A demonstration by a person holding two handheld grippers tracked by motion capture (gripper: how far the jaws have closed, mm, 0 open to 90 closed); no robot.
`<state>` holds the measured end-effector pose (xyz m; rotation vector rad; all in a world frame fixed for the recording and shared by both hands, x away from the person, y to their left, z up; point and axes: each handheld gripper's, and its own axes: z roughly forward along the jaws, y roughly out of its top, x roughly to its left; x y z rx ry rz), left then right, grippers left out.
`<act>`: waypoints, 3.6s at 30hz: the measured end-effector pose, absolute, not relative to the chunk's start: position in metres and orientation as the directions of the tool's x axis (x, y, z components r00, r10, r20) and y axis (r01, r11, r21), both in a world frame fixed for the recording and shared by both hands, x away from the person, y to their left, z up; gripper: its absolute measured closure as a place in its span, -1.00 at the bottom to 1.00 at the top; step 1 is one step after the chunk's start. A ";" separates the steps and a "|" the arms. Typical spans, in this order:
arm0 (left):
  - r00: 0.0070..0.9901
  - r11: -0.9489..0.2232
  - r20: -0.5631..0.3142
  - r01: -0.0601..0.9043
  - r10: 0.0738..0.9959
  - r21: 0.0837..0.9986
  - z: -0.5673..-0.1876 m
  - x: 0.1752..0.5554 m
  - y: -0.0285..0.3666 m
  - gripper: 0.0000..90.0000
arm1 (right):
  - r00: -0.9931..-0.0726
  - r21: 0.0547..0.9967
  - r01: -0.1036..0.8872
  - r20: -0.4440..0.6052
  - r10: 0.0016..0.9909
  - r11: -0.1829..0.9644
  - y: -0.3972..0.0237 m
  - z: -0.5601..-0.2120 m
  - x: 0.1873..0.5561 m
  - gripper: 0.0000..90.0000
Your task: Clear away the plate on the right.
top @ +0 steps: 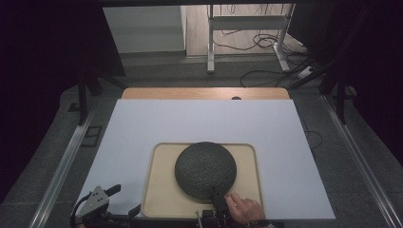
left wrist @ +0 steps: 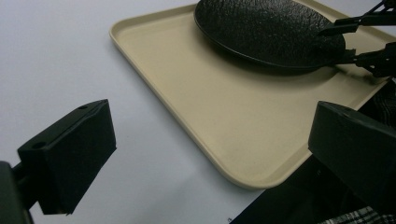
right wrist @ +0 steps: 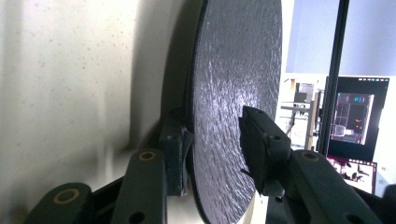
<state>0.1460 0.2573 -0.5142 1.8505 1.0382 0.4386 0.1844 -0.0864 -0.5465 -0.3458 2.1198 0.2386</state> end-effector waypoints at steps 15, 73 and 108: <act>0.574 -0.201 -0.124 0.470 0.810 0.860 -0.514 0.145 0.257 -0.99 | -0.512 0.034 -0.319 -0.847 -0.142 0.947 -0.096 -0.535 0.172 0.31; 0.572 -0.200 -0.127 0.473 0.810 0.858 -0.514 0.145 0.257 -0.99 | -0.571 0.372 -0.077 -0.777 0.265 0.925 -0.153 -0.498 0.202 -0.11; 0.576 -0.204 -0.124 0.471 0.808 0.858 -0.514 0.145 0.257 -0.99 | -0.629 0.593 0.106 -0.582 0.516 0.798 -0.199 -0.482 0.222 -0.16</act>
